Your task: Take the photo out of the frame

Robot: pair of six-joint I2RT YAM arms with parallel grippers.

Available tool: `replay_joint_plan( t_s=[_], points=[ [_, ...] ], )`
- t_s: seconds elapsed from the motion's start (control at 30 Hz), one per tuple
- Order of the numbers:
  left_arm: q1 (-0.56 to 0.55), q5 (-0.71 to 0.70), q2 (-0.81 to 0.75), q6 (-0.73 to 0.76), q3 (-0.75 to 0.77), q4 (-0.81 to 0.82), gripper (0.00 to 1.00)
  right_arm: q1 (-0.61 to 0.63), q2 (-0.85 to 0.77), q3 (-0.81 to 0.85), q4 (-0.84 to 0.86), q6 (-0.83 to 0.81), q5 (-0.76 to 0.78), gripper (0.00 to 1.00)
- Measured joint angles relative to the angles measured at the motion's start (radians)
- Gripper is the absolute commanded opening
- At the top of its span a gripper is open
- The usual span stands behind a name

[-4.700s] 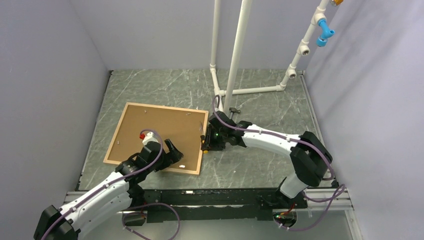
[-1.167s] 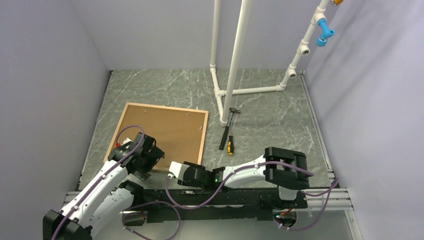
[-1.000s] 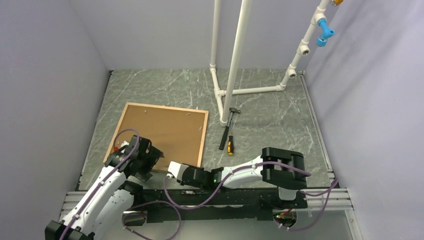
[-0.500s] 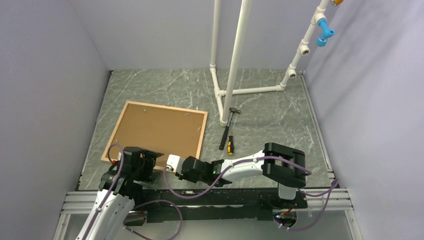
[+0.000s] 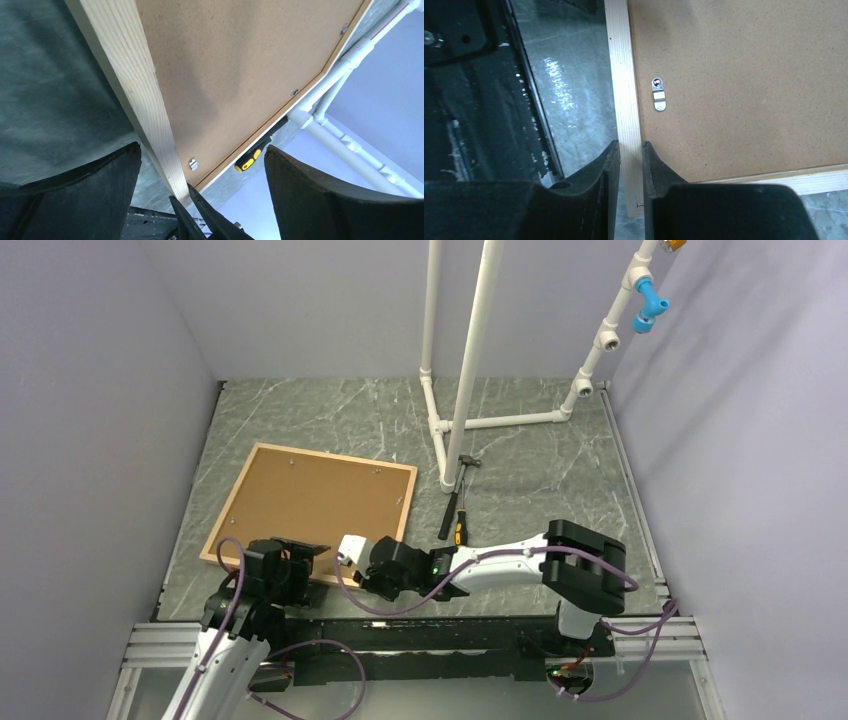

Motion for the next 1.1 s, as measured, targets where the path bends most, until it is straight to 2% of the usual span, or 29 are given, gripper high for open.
replay_joint_plan(
  t_s=[0.23, 0.3, 0.43, 0.57, 0.7, 0.73, 0.87, 0.93, 1.03, 1.1],
  points=[
    [0.000, -0.002, -0.064, -0.011, -0.019, 0.003, 0.89, -0.041, -0.044, 0.015, -0.008, 0.061, -0.091, 0.00],
    [0.000, -0.005, -0.074, -0.010, -0.028, 0.003, 0.84, -0.045, -0.044, 0.020, -0.008, 0.071, -0.105, 0.00],
    [0.000, -0.031, -0.080, -0.004, -0.032, 0.005, 0.64, -0.049, -0.044, 0.029, -0.012, 0.086, -0.126, 0.00],
    [0.000, -0.061, -0.083, 0.035, -0.026, -0.008, 0.33, -0.050, -0.044, 0.035, -0.010, 0.096, -0.129, 0.00],
    [0.000, -0.093, -0.089, 0.067, 0.001, -0.023, 0.19, -0.056, -0.051, 0.063, -0.019, 0.107, -0.120, 0.00],
    [0.002, -0.105, -0.092, 0.070, 0.014, -0.019, 0.16, -0.056, -0.056, 0.080, -0.036, 0.111, -0.115, 0.04],
    [0.004, -0.138, -0.093, 0.104, 0.068, -0.041, 0.12, -0.037, -0.061, 0.168, -0.150, 0.125, -0.072, 0.51],
    [0.005, -0.154, -0.085, 0.122, 0.096, -0.070, 0.11, -0.002, -0.063, 0.207, -0.205, 0.122, -0.002, 0.70],
    [0.005, -0.170, -0.061, 0.148, 0.149, -0.106, 0.11, 0.074, -0.075, 0.256, -0.287, 0.113, 0.125, 0.84],
    [0.005, -0.182, -0.039, 0.171, 0.189, -0.122, 0.09, 0.116, -0.082, 0.288, -0.343, 0.108, 0.201, 0.88]
  ],
)
